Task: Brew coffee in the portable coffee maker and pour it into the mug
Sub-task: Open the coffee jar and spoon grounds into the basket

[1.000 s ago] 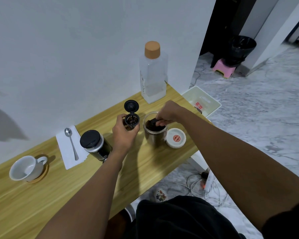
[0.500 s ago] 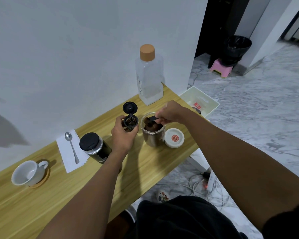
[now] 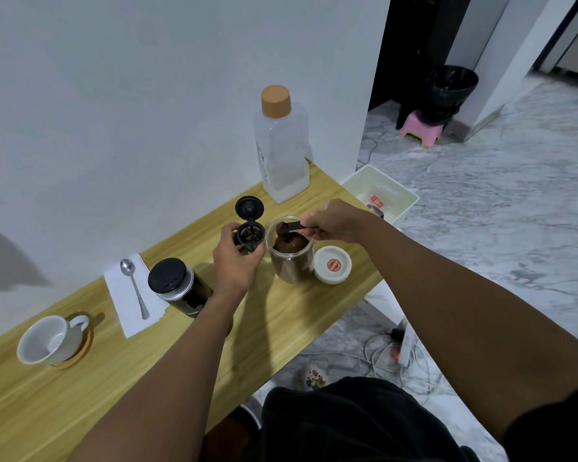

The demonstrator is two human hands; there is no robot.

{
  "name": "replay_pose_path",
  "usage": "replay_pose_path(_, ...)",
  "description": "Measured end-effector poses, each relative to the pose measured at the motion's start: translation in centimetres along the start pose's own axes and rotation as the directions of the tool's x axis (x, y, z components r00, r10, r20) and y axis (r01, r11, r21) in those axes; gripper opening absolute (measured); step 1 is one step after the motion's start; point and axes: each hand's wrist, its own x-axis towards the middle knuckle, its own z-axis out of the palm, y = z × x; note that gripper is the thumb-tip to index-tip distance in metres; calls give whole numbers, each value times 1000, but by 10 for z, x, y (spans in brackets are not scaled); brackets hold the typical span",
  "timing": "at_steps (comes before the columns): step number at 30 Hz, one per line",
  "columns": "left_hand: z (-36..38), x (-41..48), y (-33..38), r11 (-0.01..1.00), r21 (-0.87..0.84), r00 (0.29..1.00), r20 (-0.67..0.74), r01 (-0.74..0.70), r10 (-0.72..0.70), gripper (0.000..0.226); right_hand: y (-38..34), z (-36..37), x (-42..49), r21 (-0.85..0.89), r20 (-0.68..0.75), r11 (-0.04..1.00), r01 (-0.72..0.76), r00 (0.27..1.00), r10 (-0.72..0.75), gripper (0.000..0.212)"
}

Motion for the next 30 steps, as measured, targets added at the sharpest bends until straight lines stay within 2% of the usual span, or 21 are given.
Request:
replay_pose_path(13,3,0,-2,1000,18,1000,-2,-18,18,46,2,-4,-2,-28,21,996,90,996,-90,15)
replay_pose_path(22,4,-2,-2,1000,6,1000,-11,-11,12,44,-7,5,-1,-29,91,972,233,969,-230,26)
replay_pose_path(30,1,-5,1,1000,-5,1000,-18,-22,22,44,-17,31,-4,-153,81,905,397,918,-389,17)
